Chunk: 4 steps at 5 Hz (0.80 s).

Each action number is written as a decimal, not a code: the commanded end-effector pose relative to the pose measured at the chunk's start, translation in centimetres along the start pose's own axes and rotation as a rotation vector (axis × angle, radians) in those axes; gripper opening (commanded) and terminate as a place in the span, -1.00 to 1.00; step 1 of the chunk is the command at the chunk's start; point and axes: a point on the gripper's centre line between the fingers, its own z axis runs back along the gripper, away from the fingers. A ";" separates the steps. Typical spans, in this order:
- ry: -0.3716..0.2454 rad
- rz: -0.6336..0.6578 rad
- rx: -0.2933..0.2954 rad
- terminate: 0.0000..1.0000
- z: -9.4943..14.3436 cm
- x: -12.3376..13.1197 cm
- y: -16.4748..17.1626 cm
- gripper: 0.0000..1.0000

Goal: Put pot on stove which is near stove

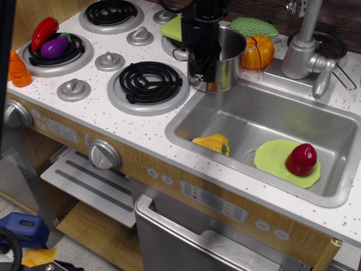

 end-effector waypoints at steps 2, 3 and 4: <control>-0.066 0.022 -0.119 -1.00 6.0 1.4 -0.5 -1.00; -0.051 0.025 -0.109 -1.00 6.5 2.7 0.0 -1.00; -0.029 0.026 -0.108 -1.00 6.5 4.1 0.9 -1.00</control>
